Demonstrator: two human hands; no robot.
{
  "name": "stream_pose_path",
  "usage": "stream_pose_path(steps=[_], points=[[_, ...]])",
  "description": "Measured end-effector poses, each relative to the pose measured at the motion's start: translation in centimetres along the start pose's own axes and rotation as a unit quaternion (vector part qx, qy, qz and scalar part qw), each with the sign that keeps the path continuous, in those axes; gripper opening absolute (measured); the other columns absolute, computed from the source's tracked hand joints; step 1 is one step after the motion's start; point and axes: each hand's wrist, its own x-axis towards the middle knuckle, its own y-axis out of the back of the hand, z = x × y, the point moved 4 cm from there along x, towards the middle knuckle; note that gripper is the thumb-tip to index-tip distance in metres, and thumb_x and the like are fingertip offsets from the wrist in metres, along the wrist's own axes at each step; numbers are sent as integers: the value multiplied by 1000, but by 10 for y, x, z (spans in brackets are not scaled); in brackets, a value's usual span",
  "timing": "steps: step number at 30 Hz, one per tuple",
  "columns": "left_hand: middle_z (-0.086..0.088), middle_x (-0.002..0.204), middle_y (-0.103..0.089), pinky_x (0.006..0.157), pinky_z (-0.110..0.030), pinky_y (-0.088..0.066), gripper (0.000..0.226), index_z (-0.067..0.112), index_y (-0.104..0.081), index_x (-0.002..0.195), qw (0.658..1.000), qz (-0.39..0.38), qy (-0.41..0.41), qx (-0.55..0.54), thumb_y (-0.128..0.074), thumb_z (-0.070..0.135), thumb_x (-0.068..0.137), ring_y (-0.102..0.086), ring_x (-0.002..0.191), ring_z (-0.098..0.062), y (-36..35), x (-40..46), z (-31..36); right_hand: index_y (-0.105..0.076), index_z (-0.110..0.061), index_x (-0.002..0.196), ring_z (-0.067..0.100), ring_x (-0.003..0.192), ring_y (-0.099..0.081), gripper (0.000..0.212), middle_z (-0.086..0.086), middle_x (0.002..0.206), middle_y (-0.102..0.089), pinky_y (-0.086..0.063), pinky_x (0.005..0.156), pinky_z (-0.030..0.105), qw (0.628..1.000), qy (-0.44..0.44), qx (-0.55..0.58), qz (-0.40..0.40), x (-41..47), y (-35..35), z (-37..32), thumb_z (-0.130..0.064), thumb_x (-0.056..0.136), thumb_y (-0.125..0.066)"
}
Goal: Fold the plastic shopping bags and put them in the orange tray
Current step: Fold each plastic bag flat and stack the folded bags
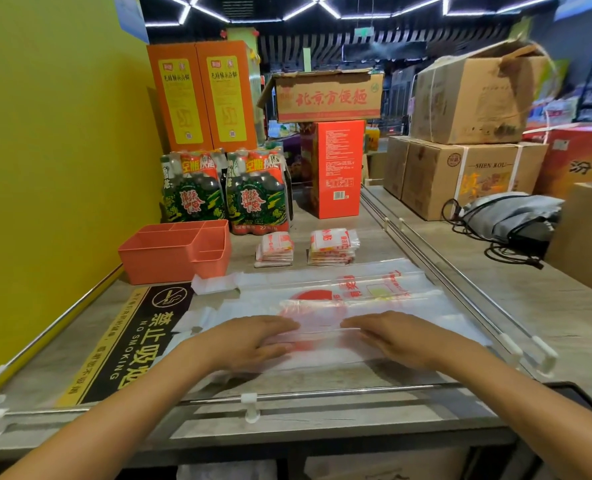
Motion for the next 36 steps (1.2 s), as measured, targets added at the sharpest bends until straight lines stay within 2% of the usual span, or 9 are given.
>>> stream_pose_path(steps=[4,7,9,12,16,21,24,30,36], points=[[21,147,-49,107,-34,-44,38,44,-44,144,1000,18,8,0,-35,42,107,-51,130,-7,3,-6,-11,-49,-37,145,22,119,-61,42,-2,132,-63,-50,101,40,995,30,-91,7,6,-4,10,-25,106,-45],[22,150,-46,111,-35,-42,40,41,-44,146,1000,22,15,3,-35,40,107,-48,134,-6,3,-12,-20,-50,-47,141,13,121,-61,40,-15,134,-62,-49,102,36,983,109,-131,64,4,-2,4,-46,101,-55],[20,156,-38,116,-33,-36,45,41,-36,151,999,30,18,13,-37,41,107,-40,140,-5,3,-14,-21,-42,-49,145,9,132,-52,46,-20,149,-49,-42,113,32,990,67,-116,47,1,-7,7,-43,101,-56],[17,161,-29,117,-29,-33,54,41,-23,157,998,50,12,28,-41,40,105,-35,143,-6,3,-12,-7,-34,-43,152,12,140,-45,53,-16,158,-37,-34,116,29,989,9,-133,63,5,-6,2,-31,105,-52],[14,154,-45,106,-35,-44,43,37,-43,148,995,83,-26,52,-40,38,105,-45,136,-10,3,1,23,-42,-39,150,16,134,-52,49,-10,153,-48,-38,114,31,989,41,-124,72,22,-8,-31,-32,103,-55],[9,136,-60,88,-38,-53,40,36,-51,141,990,111,-31,82,-43,38,102,-57,119,-14,4,10,36,-48,-35,146,22,111,-68,44,-1,131,-68,-54,98,37,978,37,-190,83,40,-14,-52,-28,103,-56],[8,128,-65,86,-35,-53,33,33,-58,134,986,127,-25,107,-46,35,103,-60,114,-15,0,14,36,-48,-34,147,23,114,-67,46,-1,132,-67,-51,101,38,976,36,-197,80,41,-15,-54,-25,103,-56],[3,125,-66,85,-43,-55,32,25,-59,124,984,116,-22,132,-47,26,95,-62,112,-20,-3,-2,10,-44,-34,150,21,129,-58,54,-4,145,-57,-42,110,37,977,13,-199,79,12,-8,-17,-22,100,-60],[7,130,-64,88,-40,-55,46,31,-56,133,986,118,-15,119,-28,43,99,-62,115,-18,-2,-24,-12,-49,-37,145,19,121,-64,56,-7,137,-63,-52,101,39,972,-14,-223,76,-18,0,24,-16,96,-64]])
